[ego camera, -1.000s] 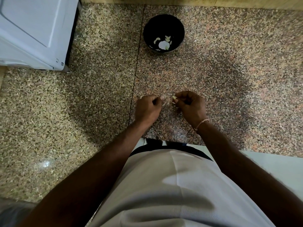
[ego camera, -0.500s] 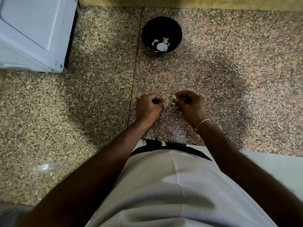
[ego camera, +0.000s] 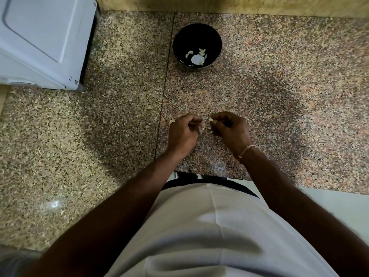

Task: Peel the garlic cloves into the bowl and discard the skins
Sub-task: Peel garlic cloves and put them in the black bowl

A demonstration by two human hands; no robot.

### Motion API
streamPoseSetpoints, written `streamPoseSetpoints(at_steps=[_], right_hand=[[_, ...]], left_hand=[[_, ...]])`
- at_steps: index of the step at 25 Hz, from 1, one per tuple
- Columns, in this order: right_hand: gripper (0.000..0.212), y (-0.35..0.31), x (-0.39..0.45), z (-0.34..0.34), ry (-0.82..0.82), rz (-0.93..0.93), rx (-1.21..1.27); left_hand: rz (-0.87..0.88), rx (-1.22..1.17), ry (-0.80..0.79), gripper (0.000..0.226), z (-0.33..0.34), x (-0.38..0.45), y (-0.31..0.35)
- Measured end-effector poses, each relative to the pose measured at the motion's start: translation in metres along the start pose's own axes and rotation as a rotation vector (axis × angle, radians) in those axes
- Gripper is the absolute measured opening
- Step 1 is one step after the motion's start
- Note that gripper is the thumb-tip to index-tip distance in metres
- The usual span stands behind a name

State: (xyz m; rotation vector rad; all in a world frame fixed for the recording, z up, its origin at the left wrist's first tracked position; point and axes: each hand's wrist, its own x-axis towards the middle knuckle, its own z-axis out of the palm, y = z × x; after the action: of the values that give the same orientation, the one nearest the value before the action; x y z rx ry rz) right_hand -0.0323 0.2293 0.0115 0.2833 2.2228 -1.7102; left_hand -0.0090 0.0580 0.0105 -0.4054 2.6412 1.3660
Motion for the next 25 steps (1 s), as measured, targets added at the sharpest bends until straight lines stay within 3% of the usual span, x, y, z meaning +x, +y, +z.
streamPoseSetpoints(at_steps=[2, 5, 12, 14, 17, 20, 25], right_hand=[[0.014, -0.002, 0.0, -0.001, 0.001, -0.005, -0.008], [0.011, -0.004, -0.002, -0.003, 0.007, -0.029, -0.052], [0.014, -0.006, -0.002, -0.004, -0.018, -0.046, -0.072], [0.026, -0.007, 0.0, -0.005, 0.034, -0.058, -0.091], [0.007, -0.007, 0.0, -0.008, 0.034, -0.115, -0.181], [0.026, -0.01, -0.001, -0.009, -0.036, -0.193, -0.241], [0.016, -0.016, 0.006, -0.001, -0.05, -0.177, -0.259]], left_hand=[[0.0, -0.041, 0.005, 0.006, 0.001, 0.0, 0.003], [0.021, -0.107, -0.014, 0.015, 0.003, 0.0, 0.004], [0.023, -0.24, -0.068, 0.006, 0.005, -0.001, 0.009], [0.006, -0.281, -0.091, 0.009, 0.003, -0.003, 0.01], [-0.007, -0.283, -0.102, 0.012, 0.003, -0.004, 0.008], [-0.043, -0.255, -0.104, 0.015, 0.004, -0.004, 0.007], [-0.064, -0.302, -0.092, 0.022, 0.001, -0.007, 0.004]])
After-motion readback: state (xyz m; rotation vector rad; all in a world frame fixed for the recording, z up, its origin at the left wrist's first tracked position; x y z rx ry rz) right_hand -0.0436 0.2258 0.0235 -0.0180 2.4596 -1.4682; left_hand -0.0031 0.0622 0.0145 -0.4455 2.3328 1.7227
